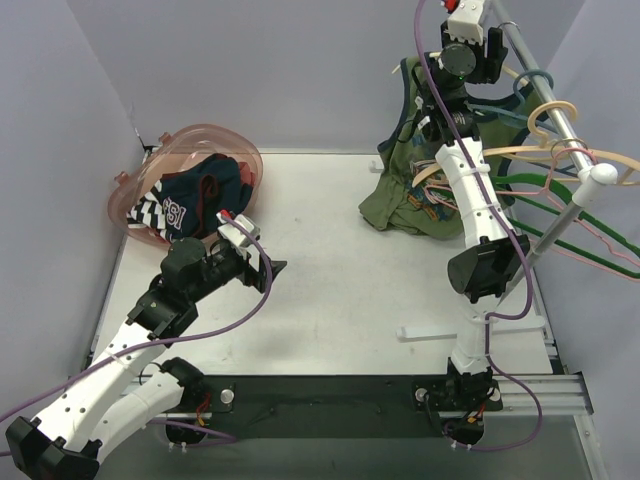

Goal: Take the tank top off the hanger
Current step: Pick up the hanger from the clothesline.

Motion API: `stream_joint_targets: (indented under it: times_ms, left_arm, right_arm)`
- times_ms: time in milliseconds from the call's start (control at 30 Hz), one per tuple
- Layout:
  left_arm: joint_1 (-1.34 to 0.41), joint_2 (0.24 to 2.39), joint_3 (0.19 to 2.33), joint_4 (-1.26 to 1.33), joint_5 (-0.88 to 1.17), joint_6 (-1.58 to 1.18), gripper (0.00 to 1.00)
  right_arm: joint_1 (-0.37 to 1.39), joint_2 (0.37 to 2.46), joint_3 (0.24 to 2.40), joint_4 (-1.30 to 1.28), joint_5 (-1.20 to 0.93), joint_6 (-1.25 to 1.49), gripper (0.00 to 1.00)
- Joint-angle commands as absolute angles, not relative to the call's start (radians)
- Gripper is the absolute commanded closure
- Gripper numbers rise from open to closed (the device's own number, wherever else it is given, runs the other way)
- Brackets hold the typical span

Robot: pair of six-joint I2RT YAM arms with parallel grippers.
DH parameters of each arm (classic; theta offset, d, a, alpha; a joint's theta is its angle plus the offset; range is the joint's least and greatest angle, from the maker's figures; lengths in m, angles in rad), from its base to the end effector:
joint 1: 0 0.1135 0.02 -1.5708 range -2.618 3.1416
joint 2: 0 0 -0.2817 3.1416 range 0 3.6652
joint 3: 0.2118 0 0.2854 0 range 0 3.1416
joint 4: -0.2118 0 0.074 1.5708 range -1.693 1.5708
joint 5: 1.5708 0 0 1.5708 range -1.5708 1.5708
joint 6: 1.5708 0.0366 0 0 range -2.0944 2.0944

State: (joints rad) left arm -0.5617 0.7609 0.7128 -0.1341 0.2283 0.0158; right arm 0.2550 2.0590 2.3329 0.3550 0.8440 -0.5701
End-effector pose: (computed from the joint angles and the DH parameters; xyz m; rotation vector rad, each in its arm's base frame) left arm 0.1694 -0.1164 0.3344 0.6691 1.6564 -0.5955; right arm 0.4753 0.0956 0.5534 0.3648 1.1383 -0.6738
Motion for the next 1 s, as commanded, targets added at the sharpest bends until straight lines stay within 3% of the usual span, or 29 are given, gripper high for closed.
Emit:
stream_joint_targets:
  times_ms: [0, 133, 267, 967]
  left_arm:
    - [-0.566, 0.752, 0.721, -0.112, 0.192, 0.032, 0.03]
    - [-0.565, 0.752, 0.721, -0.113, 0.187, 0.032, 0.03]
    - [-0.565, 0.744, 0.718, -0.117, 0.183, 0.032, 0.03]
    - [-0.566, 0.753, 0.719, -0.114, 0.186, 0.035, 0.03]
  right_arm:
    - [0.261, 2.007, 2.329, 0.454, 0.821, -0.572, 0.44]
    - [0.261, 2.005, 2.327, 0.457, 0.816, -0.571, 0.38]
    - [0.253, 2.020, 2.352, 0.443, 0.815, -0.578, 0.40]
    - [0.230, 1.984, 2.319, 0.497, 0.683, -0.572, 0.78]
